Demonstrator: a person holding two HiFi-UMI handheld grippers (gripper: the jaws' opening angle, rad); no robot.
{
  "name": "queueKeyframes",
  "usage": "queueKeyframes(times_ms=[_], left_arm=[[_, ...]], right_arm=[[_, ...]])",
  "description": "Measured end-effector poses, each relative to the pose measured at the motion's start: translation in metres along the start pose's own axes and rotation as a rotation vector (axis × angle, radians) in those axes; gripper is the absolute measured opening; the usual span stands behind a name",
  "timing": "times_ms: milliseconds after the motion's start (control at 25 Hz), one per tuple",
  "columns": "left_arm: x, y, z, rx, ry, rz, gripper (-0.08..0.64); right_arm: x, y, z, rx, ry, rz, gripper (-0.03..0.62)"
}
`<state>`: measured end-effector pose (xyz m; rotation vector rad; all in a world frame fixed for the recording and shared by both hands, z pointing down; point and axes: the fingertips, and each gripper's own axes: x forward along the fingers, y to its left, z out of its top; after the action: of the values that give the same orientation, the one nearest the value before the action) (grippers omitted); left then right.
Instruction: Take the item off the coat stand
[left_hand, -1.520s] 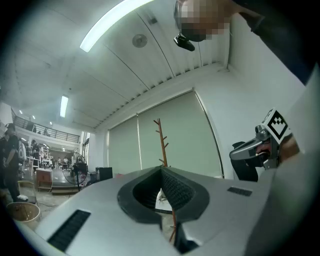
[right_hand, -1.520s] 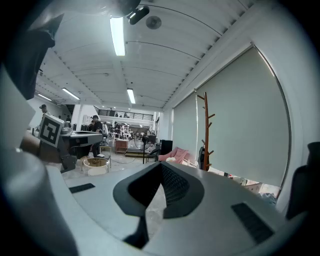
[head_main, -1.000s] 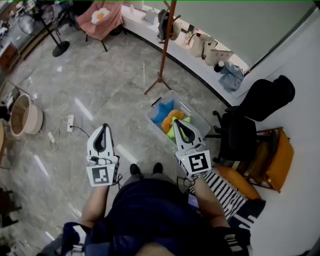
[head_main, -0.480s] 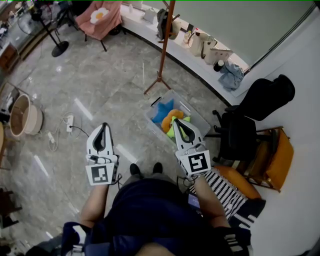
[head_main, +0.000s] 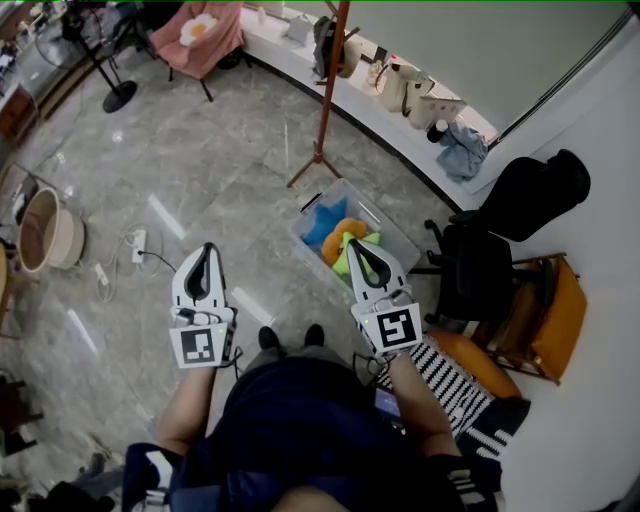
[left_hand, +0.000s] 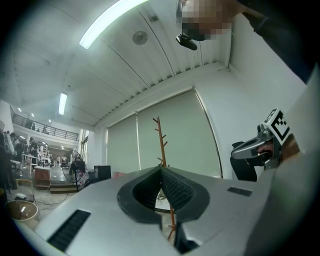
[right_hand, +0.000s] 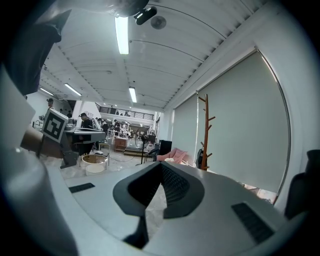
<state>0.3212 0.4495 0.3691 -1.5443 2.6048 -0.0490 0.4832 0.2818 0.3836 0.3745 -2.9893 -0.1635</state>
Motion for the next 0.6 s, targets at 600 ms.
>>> queueKeyframes(times_ms=[600], left_arm=[[0.034,-0.033,0.005,-0.005,-0.002,-0.073,0.043]], right_arm=[[-0.005,-0.026,-0.01,0.007,0.01,0.036,0.02]])
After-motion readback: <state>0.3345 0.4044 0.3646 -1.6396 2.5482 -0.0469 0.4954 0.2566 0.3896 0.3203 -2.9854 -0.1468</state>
